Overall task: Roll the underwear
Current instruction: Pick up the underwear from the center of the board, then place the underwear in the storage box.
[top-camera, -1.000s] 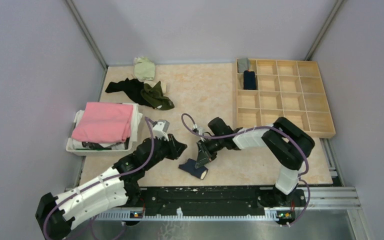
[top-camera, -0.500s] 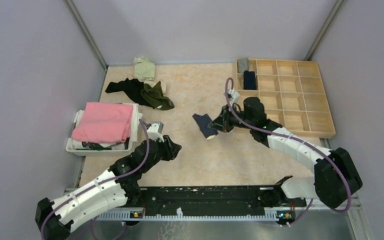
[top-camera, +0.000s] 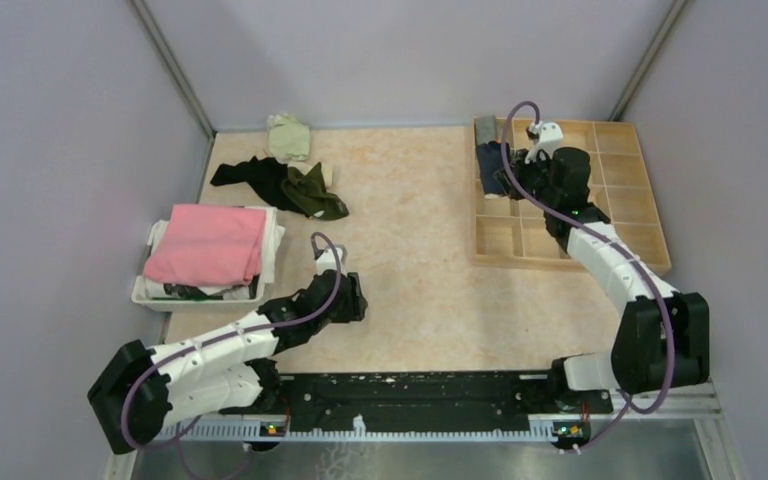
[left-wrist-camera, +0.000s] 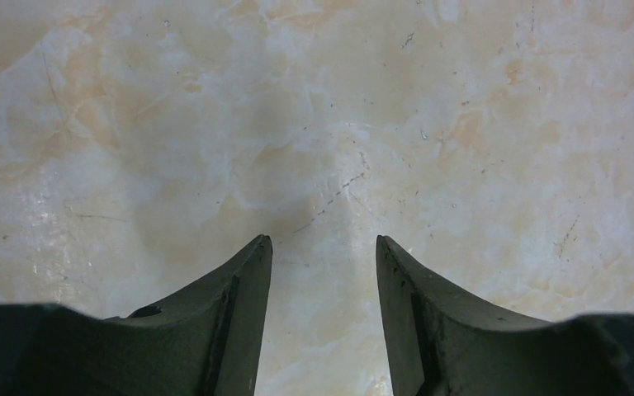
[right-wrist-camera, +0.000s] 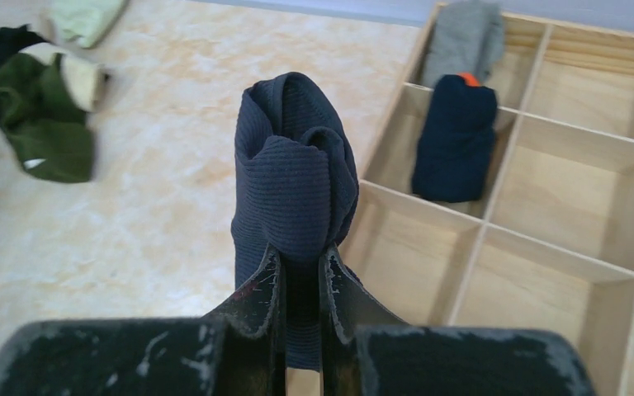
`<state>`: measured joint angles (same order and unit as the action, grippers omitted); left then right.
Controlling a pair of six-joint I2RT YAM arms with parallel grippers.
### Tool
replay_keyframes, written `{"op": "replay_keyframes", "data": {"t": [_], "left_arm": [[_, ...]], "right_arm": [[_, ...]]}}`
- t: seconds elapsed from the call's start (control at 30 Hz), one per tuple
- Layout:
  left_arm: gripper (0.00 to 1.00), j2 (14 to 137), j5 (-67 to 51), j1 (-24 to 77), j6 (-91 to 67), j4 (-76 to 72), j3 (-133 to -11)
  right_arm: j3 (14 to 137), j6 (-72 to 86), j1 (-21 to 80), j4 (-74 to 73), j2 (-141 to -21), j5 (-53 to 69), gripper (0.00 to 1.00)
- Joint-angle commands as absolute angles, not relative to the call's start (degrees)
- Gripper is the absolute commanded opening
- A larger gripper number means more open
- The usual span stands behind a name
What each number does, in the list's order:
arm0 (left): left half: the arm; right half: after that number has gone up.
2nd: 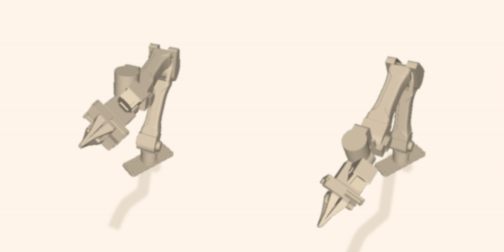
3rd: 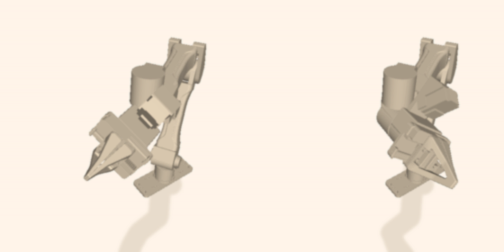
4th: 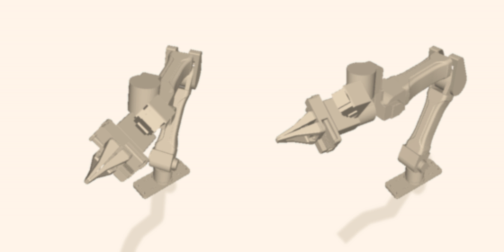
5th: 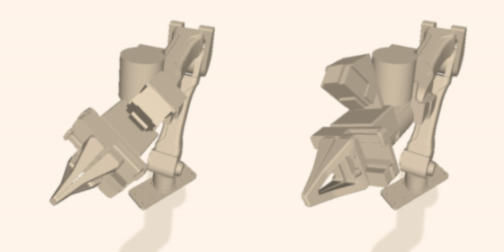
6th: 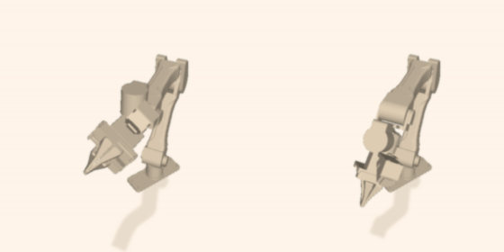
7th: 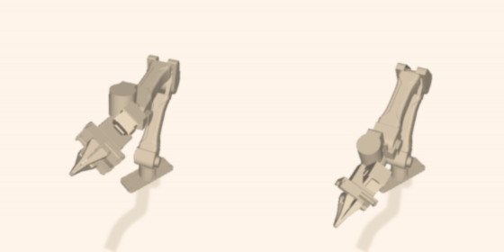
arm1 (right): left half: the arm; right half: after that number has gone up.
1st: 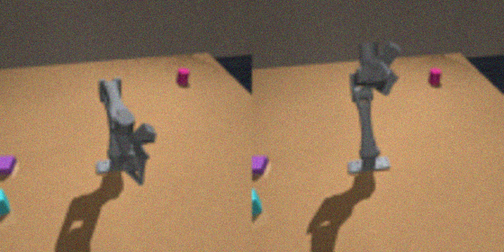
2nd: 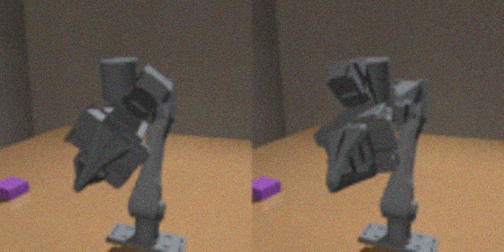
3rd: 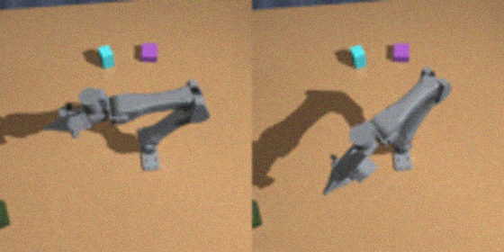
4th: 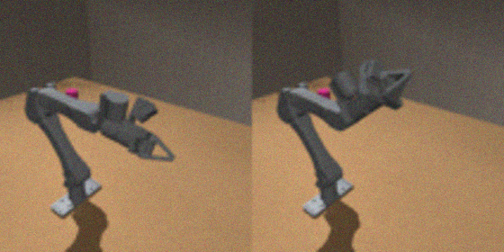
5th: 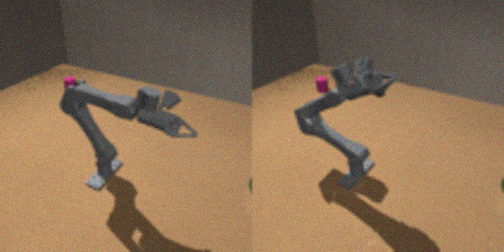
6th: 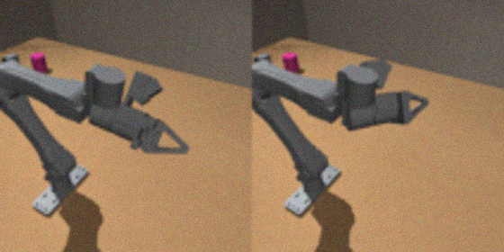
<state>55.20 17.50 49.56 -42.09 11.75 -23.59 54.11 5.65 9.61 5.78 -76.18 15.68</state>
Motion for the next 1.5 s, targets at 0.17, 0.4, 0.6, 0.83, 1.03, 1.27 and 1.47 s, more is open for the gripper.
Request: {"op": "replay_keyframes", "data": {"t": [0.17,0.4,0.6,0.83,1.03,1.27,1.47], "left_arm": [[0.62,58.51,17.22,47.31,-41.2,7.26,-26.72],[0.66,57.38,16.21,46.17,-41.54,7.11,-24.91],[0.67,57.03,16.31,45.55,-40.91,7.6,-24.86],[0.67,57.12,16.0,45.28,-40.91,7.3,-24.85],[0.67,57.25,15.95,45.09,-40.57,7.41,-24.87],[0.67,57.02,16.11,44.92,-40.37,7.9,-24.88],[0.67,56.99,16.08,44.76,-40.51,7.84,-24.87]], "right_arm": [[55.7,8.13,2.42,15.62,-85.91,16.65,0.0],[53.94,10.4,2.45,19.99,-91.5,16.26,0.0],[55.12,12.27,2.41,21.75,-95.99,17.27,0.0],[55.38,14.64,2.45,23.96,-99.88,18.09,0.0],[56.54,15.61,2.45,23.28,-103.15,18.68,0.0],[59.93,16.37,2.44,19.41,-106.13,20.2,0.0],[62.75,16.49,2.46,12.85,-108.35,21.11,0.08]]}}
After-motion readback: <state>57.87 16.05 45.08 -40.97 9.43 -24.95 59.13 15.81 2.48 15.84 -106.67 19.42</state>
